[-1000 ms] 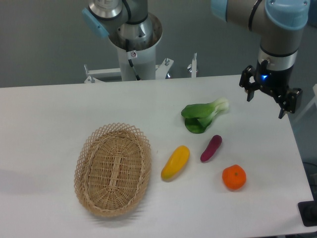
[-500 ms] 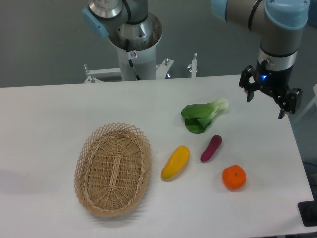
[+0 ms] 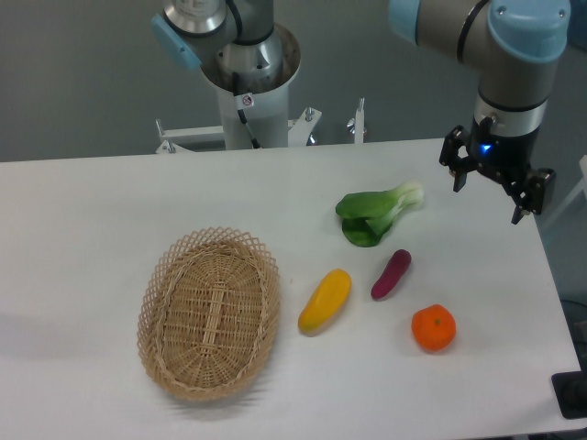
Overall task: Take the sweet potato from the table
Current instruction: 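Move the open gripper toward the purple sweet potato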
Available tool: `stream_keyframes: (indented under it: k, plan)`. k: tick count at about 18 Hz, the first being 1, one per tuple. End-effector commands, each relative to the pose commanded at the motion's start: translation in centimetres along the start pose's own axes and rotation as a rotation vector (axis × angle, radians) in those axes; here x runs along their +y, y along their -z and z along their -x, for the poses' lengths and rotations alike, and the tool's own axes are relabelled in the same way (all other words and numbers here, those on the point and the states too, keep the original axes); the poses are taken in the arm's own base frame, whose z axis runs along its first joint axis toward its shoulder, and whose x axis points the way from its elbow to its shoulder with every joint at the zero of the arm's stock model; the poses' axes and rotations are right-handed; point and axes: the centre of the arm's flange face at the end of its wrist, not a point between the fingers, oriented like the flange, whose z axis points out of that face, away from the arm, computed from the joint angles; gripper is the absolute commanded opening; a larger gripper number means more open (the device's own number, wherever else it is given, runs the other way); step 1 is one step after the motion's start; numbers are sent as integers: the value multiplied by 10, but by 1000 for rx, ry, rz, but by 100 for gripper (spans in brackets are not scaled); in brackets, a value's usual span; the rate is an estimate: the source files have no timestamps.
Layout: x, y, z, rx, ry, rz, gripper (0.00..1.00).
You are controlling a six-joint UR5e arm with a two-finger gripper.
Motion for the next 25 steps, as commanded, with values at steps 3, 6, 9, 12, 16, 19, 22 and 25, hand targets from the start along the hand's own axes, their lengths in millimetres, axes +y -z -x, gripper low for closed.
stream_keyframes:
  k: [3,6,9,12,16,19,22,25]
  plan:
    - [-1,-3,0,6,-2,0,100]
    - [-2,-8,-1,14,-3,0,100]
    - [-2,-15,0,23,-5,0,100]
    - [-2,-24,1,38,-5,1,100]
    - [-1,-32,2,49,-11,1,100]
    - [-1,-46,5,64,-11,1,100]
    - [0,-72,5,66,-9,2,100]
    - [0,-103,-3,32,1,1,100]
